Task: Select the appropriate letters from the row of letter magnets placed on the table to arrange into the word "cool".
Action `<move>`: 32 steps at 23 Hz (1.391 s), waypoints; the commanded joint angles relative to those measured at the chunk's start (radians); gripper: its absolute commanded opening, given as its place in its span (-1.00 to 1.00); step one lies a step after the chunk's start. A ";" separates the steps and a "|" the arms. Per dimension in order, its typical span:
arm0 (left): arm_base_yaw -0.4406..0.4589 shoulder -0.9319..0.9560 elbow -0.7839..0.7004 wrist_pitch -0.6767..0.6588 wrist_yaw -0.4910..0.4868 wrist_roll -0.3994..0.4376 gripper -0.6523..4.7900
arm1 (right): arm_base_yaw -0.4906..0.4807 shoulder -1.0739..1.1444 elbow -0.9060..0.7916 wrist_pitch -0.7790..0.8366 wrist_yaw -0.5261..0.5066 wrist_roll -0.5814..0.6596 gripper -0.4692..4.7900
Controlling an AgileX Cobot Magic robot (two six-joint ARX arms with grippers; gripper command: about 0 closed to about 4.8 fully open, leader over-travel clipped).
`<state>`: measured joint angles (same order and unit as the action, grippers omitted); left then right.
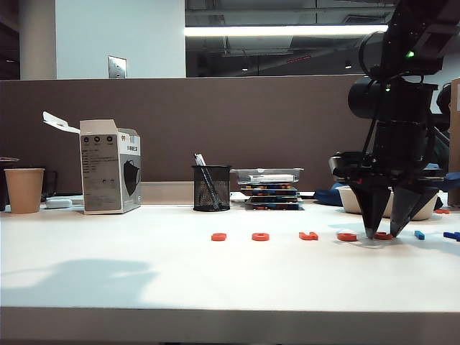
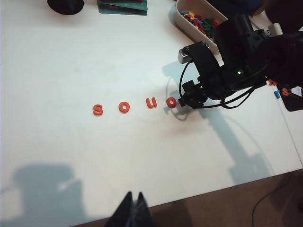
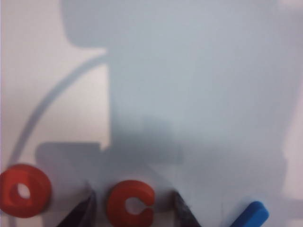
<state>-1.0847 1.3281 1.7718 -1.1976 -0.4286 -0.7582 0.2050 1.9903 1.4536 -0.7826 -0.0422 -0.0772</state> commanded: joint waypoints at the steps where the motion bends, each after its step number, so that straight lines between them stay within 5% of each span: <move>1: 0.002 -0.004 0.002 0.000 -0.005 0.003 -0.77 | 0.002 0.012 -0.005 -0.023 -0.001 -0.003 -0.04; 5: 0.002 -0.004 0.002 0.000 -0.005 0.003 -0.77 | 0.002 0.012 -0.005 -0.023 -0.002 -0.003 -0.21; 18: 0.002 -0.004 0.002 0.000 -0.005 0.003 -0.77 | 0.002 0.012 -0.005 -0.024 -0.001 -0.003 -0.33; 20: 0.002 -0.004 0.002 0.000 -0.005 0.003 -0.77 | 0.002 0.012 -0.005 -0.023 -0.001 -0.003 -0.51; 32: 0.002 -0.004 0.002 0.000 -0.005 0.003 -0.77 | 0.002 0.012 -0.005 -0.013 -0.001 -0.003 -0.50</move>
<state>-1.0847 1.3277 1.7718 -1.1976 -0.4286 -0.7567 0.2047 1.9903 1.4544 -0.7834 -0.0441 -0.0769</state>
